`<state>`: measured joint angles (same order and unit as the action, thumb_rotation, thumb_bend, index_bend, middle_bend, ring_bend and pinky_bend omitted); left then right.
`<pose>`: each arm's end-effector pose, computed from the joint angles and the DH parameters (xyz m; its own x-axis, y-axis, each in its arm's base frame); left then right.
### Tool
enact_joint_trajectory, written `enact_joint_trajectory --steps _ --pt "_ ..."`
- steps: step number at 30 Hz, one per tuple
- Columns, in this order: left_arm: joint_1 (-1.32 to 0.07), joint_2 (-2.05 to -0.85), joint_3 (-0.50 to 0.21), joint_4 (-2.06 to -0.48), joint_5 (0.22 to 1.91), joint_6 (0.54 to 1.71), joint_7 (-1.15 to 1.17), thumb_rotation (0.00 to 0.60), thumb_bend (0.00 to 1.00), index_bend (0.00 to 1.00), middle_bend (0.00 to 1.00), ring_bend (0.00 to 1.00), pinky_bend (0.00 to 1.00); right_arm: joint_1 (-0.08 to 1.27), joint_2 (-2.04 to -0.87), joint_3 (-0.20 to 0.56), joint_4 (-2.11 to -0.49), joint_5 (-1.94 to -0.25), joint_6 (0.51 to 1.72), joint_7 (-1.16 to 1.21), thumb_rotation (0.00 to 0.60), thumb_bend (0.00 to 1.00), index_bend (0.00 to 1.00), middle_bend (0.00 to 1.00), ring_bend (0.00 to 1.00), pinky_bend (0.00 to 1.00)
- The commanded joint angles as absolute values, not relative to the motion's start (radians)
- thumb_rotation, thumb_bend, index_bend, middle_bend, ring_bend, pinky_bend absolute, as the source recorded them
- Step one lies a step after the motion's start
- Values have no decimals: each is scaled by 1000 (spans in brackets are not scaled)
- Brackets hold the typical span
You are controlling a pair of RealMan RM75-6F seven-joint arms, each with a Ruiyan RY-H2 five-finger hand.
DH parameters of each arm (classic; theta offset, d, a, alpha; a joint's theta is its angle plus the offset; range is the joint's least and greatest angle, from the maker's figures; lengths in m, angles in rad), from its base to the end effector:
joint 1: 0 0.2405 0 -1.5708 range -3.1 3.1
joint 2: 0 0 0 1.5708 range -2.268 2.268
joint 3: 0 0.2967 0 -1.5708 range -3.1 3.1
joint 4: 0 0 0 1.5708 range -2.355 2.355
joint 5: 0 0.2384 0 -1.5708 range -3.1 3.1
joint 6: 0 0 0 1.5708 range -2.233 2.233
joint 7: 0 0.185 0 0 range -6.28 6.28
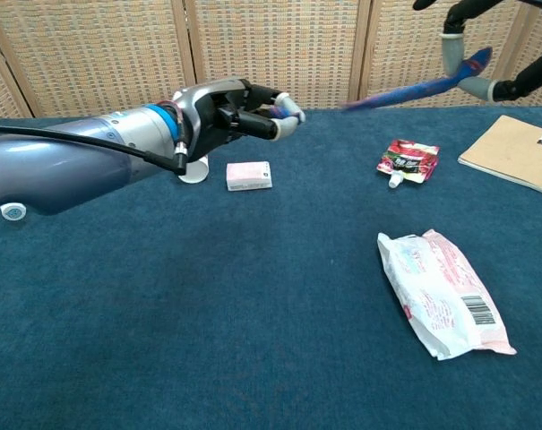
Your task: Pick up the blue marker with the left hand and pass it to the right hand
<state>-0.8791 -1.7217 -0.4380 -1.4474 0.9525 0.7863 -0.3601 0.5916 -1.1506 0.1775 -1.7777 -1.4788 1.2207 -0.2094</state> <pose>-0.0456 0.4439 -0.0971 -0.4543 0.5316 0.7149 0.8250 -0.0518 0.5628 -0.1545 -0.3725 0.1021 0.4223 0.0639 0.9042 -0.7716 -0.4982 0.3955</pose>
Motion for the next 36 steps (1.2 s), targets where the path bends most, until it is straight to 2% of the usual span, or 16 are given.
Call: enact_joint_trajectory --steps 1,14,22,27,36 --pt "-846 -1679 -427 -1442 962 789 -375 600 496 783 0 0 0 570 -1137 165 -1746 -1494 1242 -185 600 790 813 200 0 0" --pt "-703 -1447 -391 -1413 1050 828 -425 600 498 783 0 0 0 479 -1102 116 -1621 -1517 1302 -81 600 790 813 199 0 0" --pt "-658 -1202 -307 -1549 1024 830 -163 600 531 789 0 0 0 455 -1090 88 -1646 -1540 1293 -28 600 790 812 200 0 0" --pt "-645 -1090 -255 -1662 969 843 -5 600 531 790 0 0 0 452 -1082 86 -1703 -1559 1292 -40 600 790 812 200 0 0" --pt "-634 -1034 -208 -1750 928 891 115 600 533 791 0 0 0 444 -1082 81 -1770 -1577 1291 -98 600 790 811 200 0 0"
